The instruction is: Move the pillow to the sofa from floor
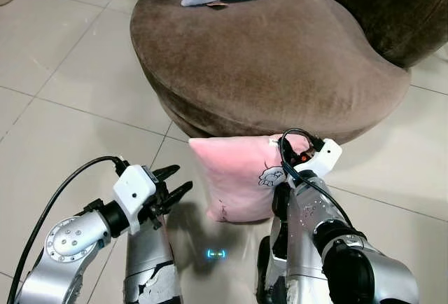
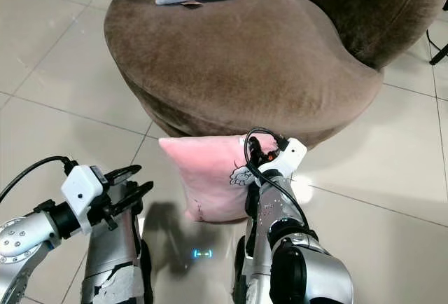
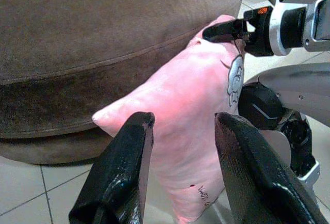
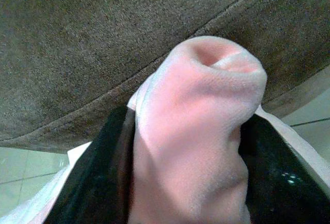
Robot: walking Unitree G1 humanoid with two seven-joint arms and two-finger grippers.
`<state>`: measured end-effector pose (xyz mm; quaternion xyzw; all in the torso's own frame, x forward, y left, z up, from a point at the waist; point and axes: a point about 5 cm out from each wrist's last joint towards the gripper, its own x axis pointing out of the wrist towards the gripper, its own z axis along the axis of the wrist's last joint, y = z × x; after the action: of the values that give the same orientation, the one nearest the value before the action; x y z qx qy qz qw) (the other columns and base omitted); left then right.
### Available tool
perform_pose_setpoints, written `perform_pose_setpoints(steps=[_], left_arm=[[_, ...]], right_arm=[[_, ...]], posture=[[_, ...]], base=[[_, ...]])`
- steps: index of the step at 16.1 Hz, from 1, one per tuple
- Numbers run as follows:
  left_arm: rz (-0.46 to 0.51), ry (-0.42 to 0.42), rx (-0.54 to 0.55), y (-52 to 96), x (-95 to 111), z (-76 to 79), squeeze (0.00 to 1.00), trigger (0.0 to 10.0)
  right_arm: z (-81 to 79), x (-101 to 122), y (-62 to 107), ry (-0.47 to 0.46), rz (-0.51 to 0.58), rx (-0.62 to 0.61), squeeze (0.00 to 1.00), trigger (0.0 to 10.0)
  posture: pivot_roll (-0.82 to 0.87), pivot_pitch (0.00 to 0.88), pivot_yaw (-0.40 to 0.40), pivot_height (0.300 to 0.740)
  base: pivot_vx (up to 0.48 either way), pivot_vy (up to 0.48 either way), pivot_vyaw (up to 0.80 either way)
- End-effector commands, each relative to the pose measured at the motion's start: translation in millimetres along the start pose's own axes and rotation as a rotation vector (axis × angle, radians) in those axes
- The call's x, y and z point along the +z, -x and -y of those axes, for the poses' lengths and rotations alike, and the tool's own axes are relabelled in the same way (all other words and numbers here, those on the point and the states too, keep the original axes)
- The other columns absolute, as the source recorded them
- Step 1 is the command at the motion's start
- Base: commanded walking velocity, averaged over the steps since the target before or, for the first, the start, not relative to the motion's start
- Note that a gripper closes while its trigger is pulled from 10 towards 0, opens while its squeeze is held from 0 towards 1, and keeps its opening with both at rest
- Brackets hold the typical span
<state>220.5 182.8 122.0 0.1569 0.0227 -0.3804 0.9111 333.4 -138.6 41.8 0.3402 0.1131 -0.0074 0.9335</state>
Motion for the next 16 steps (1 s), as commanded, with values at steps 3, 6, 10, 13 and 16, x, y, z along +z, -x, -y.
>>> perform_pose_setpoints(steps=[3,6,10,13,16], left_arm=[[-0.022,0.007,-0.004,6.5,-5.7,-1.2,0.0,10.0],[-0.026,0.009,-0.004,5.9,-8.7,-1.7,0.0,10.0],[-0.024,0.01,-0.011,0.5,-10.4,1.6,0.0,10.0],[-0.019,0.008,-0.017,-2.5,-9.4,4.5,0.0,10.0],[-0.017,0.005,-0.021,-2.3,-8.3,4.8,0.0,10.0]], right_arm=[[4.8,-7.9,3.7,-0.024,-0.025,-0.013,0.0,0.0],[5.9,-7.5,4.2,-0.035,-0.02,-0.017,0.0,0.0],[5.8,-7.1,4.2,-0.039,-0.015,-0.009,0.0,0.0],[5.5,-6.9,4.3,-0.047,-0.012,-0.001,0.0,0.0],[5.7,-6.9,4.5,-0.053,-0.009,0.001,0.0,0.0]], posture=[[0.38,0.327,-0.055,0.482],[0.38,0.327,-0.053,0.482],[0.38,0.325,-0.051,0.482],[0.38,0.325,-0.049,0.482],[0.38,0.324,-0.045,0.482]], base=[[0.0,0.0,0.0],[0.0,0.0,0.0],[0.0,0.0,0.0],[0.0,0.0,0.0],[0.0,0.0,0.0]])
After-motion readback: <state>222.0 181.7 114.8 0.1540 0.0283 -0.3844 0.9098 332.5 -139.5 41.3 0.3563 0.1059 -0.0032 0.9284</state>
